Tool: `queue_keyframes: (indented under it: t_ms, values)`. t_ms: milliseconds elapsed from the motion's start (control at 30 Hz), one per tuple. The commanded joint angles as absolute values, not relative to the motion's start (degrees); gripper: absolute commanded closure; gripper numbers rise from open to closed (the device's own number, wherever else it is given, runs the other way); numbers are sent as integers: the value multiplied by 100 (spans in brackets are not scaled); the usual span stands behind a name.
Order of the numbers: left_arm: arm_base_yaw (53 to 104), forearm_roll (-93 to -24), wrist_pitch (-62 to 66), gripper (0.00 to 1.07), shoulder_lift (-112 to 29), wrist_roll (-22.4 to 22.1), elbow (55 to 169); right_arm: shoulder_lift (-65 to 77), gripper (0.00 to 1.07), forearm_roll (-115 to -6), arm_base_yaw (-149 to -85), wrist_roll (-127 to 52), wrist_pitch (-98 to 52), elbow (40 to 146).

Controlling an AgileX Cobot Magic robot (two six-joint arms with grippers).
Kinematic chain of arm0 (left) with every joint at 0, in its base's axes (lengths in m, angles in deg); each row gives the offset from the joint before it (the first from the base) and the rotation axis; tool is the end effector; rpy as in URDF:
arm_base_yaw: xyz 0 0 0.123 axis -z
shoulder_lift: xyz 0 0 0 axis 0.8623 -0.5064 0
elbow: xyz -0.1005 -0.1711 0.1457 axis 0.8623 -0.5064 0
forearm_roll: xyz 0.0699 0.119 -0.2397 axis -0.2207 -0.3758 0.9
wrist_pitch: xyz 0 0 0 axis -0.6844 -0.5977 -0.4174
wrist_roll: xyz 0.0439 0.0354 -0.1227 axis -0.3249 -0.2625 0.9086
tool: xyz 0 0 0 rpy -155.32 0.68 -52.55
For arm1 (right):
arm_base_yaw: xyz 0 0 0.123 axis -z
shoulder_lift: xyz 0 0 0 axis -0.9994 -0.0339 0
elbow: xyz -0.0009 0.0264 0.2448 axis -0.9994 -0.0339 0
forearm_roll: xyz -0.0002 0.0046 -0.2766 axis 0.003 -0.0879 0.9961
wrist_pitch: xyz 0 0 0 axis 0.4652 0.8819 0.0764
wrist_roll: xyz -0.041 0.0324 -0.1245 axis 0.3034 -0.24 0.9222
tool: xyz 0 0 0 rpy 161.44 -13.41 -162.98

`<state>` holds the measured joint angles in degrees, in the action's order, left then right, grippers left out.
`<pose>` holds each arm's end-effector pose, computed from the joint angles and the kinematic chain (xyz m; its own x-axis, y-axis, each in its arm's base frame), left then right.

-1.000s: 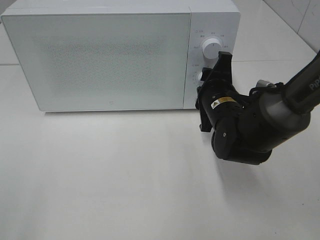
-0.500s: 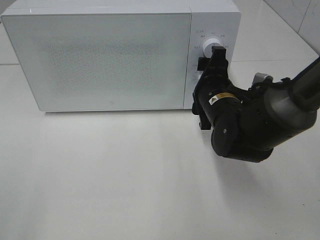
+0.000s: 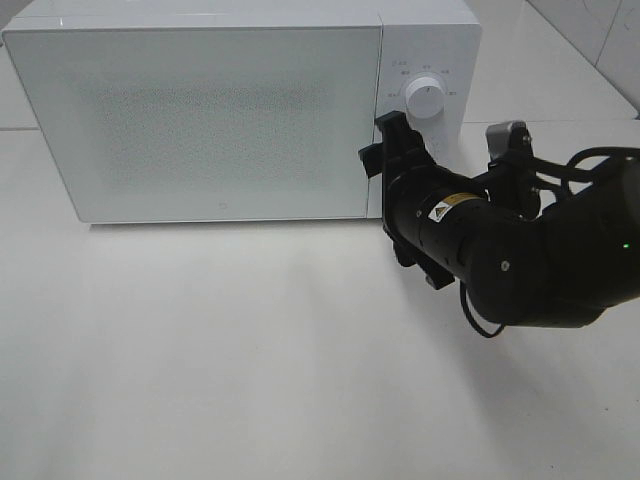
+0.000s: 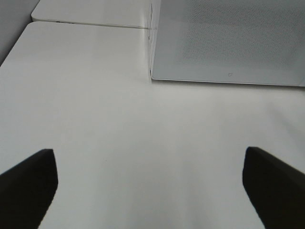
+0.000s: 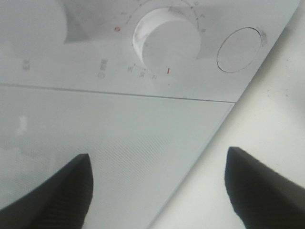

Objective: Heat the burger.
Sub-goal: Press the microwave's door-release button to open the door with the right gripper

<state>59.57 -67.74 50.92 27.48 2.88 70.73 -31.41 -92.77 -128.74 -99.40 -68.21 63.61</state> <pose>0.0956 -0.0113 0.2733 -0.4345 -0.0357 -0.9000 0.0598 0.9959 -0.0684 0.3123 0.1970 0.0682 -0.3476 0.8929 -0.2863 0.1965 0.3679 0.9089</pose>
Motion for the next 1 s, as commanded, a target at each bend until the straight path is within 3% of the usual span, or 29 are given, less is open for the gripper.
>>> queue_keyframes:
  t_ms: [33,233,433,633,1000]
  values:
    - [5940,-6768,5034,8,2862,300,7056,-2659,35,-9185,-12874,-8101,-5807,6315]
    - [5940,-6768,5034,8,2862,300,7056,-2115,35,-9191,-12862,-5654,-4523,6315]
    - [5940,-6768,5034,8,2862,300,7056,-1743,35,-9180,-12707,-4491,-3366,6333]
    - [5940,-6768,5034,8,2862,300,7056,-1548,35,-8859,-12358,-4021,-2501,6361]
    - [5940,-6768,5034,8,2862,300,7056,-700,35,-7060,-11768,-4021,-449,6361]
